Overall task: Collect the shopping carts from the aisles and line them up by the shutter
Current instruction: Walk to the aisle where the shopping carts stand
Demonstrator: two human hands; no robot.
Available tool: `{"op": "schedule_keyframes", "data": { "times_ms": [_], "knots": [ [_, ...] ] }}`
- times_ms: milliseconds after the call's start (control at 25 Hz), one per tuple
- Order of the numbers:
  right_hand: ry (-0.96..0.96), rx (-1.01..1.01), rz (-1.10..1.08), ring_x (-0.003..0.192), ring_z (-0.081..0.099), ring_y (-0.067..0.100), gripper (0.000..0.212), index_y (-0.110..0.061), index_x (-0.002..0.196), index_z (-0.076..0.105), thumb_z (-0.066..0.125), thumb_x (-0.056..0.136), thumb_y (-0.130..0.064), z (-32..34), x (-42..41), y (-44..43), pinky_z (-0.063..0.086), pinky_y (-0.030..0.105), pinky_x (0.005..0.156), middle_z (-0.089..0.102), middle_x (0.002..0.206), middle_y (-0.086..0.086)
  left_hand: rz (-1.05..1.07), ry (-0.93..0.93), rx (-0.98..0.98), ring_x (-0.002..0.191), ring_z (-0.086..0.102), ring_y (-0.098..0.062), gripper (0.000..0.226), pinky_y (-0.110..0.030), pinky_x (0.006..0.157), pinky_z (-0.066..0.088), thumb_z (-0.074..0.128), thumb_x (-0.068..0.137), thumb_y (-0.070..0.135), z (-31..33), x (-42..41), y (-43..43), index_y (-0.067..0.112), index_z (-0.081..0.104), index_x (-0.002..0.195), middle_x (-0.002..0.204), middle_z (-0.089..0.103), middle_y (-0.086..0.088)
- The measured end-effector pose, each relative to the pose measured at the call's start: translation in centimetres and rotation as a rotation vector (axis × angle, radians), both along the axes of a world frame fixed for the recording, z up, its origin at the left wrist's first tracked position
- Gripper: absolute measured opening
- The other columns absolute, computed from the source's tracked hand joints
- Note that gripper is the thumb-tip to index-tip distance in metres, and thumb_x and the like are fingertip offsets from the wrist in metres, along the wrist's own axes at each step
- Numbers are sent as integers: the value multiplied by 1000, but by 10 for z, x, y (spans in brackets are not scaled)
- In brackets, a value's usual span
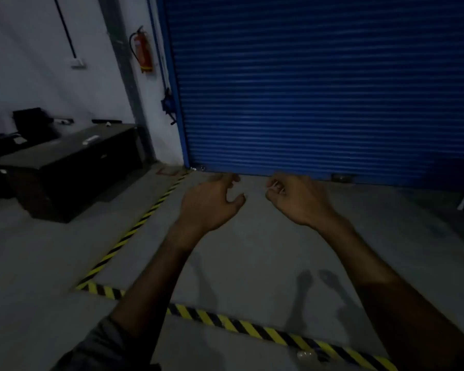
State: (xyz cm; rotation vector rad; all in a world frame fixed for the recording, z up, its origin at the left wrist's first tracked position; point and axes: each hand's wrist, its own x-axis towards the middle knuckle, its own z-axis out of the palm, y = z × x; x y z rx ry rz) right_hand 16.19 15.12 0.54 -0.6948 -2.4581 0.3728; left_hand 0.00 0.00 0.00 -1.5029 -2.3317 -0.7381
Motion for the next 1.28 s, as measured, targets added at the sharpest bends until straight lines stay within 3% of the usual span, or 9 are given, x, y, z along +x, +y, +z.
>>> {"op": "schedule_keyframes", "data": {
  "times_ms": [160,280,480,880,1160,1280],
  "knots": [
    [112,-176,143,82,61,-3,16,-37,105,68,64,90,-37,-20,-3,-21,54,28,79,67,90,-22,-23,-139,118,83,65,1,41,-29,74,54,61,93,52,-18,14,-36,42,52,132,120,60,22],
    [172,-237,228,83,64,-1,16,-38,105,68,66,89,-35,-34,-6,-44,57,32,80,68,89,-20,12,-205,170,84,66,4,43,-30,72,55,63,94,48,-30,21,-70,43,50,134,120,60,23],
    [183,-230,321,84,64,-1,22,-39,106,66,62,85,-43,-39,-14,-93,57,33,76,68,91,-20,100,-166,182,83,66,6,41,-29,67,55,62,96,48,-32,31,-134,42,49,134,122,61,22],
    [183,-249,475,92,64,0,20,-32,108,68,70,89,-29,-55,-24,-238,48,20,72,69,98,-18,310,-206,191,104,59,7,39,-25,77,52,64,94,52,-50,50,-308,41,55,131,116,61,27],
    [146,-240,537,93,62,2,22,-30,112,67,70,89,-31,-74,-6,-331,47,20,72,66,100,-17,342,-274,218,104,62,6,35,-37,76,59,65,95,48,-73,72,-403,42,55,128,121,60,26],
    [117,-198,590,94,60,3,25,-30,114,66,69,89,-34,-76,2,-362,51,27,75,65,105,-17,376,-264,227,105,62,6,37,-38,76,59,65,95,47,-77,92,-433,42,53,130,125,59,26]
  ]
}}
